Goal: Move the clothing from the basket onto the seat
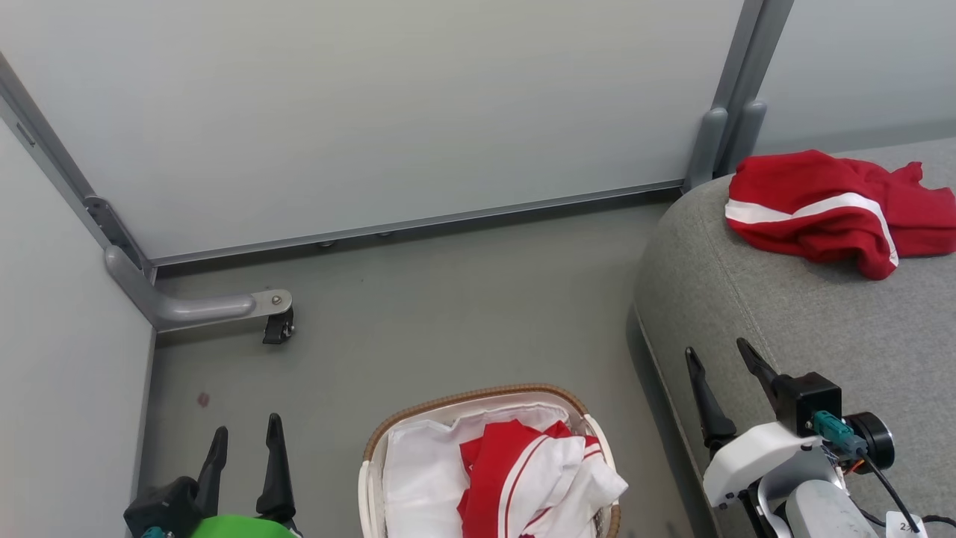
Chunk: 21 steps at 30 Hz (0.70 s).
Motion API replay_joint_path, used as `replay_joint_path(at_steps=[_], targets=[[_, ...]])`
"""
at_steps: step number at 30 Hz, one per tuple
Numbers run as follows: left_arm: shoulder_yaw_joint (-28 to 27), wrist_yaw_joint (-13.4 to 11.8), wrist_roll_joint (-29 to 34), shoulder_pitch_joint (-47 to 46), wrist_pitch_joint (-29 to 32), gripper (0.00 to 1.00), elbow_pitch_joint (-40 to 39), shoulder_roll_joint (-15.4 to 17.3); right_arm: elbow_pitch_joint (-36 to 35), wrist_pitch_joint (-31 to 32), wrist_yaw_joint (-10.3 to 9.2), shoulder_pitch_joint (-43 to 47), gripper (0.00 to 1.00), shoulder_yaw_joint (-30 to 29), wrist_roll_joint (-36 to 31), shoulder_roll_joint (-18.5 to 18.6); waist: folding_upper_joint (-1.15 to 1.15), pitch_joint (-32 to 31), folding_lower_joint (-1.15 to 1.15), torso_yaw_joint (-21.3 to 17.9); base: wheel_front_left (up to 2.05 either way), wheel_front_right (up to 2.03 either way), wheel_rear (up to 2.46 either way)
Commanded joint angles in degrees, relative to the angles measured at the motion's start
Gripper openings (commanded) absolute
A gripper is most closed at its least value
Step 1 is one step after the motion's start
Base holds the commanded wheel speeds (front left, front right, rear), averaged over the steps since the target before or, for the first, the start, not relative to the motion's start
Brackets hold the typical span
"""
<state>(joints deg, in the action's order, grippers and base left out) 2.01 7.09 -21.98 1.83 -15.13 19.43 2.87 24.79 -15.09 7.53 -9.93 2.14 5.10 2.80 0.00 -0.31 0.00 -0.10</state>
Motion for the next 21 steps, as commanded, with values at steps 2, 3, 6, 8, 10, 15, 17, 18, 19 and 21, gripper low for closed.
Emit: replay_joint_path(at_steps=[2,3,6,8,10,15,17,18,19,21], targets=[[-0.1,-0.1,-0.3,0.5,0.0,1.0,0.1,0.0,0.0,-0.1,-0.08,0.4,1.0,0.1,0.5,0.2,0.0,0.1,0.0,0.0,0.0,0.0,0.0],[-0.1,-0.1,-0.3,0.5,0.0,1.0,0.1,0.0,0.0,-0.1,-0.08,0.4,1.0,0.1,0.5,0.2,0.0,0.1,0.0,0.1,0.0,0.0,0.0],[-0.1,-0.1,-0.2,0.4,0.0,1.0,0.3,0.0,-0.1,-0.1,-0.08,0.4,1.0,0.1,0.6,0.2,0.0,0.2,0.0,0.0,0.0,0.0,0.0],[0.0,-0.1,-0.1,0.3,0.0,1.0,0.4,0.0,-0.1,-0.1,-0.08,0.4,1.0,0.1,0.6,0.2,0.0,0.3,0.0,0.0,0.0,0.0,0.0],[0.1,-0.1,-0.1,0.3,0.0,1.0,0.4,0.0,-0.1,-0.1,-0.08,0.4,1.0,0.1,0.6,0.2,0.0,0.4,0.0,0.0,0.0,0.0,0.0],[0.4,-0.1,0.3,-0.1,0.0,1.0,0.5,0.0,-0.2,-0.1,-0.08,0.1,1.0,0.2,0.7,0.2,0.0,0.9,0.0,-0.2,0.0,0.0,0.0],[0.9,-0.1,0.5,-0.6,0.0,1.0,0.7,0.0,-0.4,-0.1,-0.08,-0.1,1.0,0.2,0.7,0.2,0.0,1.4,0.0,-0.3,0.0,0.0,0.0],[1.1,-0.1,0.5,-1.1,0.0,1.0,0.7,0.0,-0.6,-0.1,-0.08,-0.3,1.0,0.2,0.8,0.2,0.0,1.8,0.0,-0.4,0.0,0.0,0.0],[1.3,-0.1,0.5,-1.5,0.0,1.0,0.8,0.0,-0.7,-0.1,-0.08,-0.6,1.0,0.1,0.8,0.2,0.0,2.4,0.0,-0.6,0.0,0.0,0.0],[2.2,-0.1,0.7,-2.7,0.0,1.0,1.3,0.0,-1.1,-0.1,-0.08,-1.4,1.0,-0.2,0.8,0.2,0.0,3.7,0.0,-0.8,0.0,0.0,0.0]])
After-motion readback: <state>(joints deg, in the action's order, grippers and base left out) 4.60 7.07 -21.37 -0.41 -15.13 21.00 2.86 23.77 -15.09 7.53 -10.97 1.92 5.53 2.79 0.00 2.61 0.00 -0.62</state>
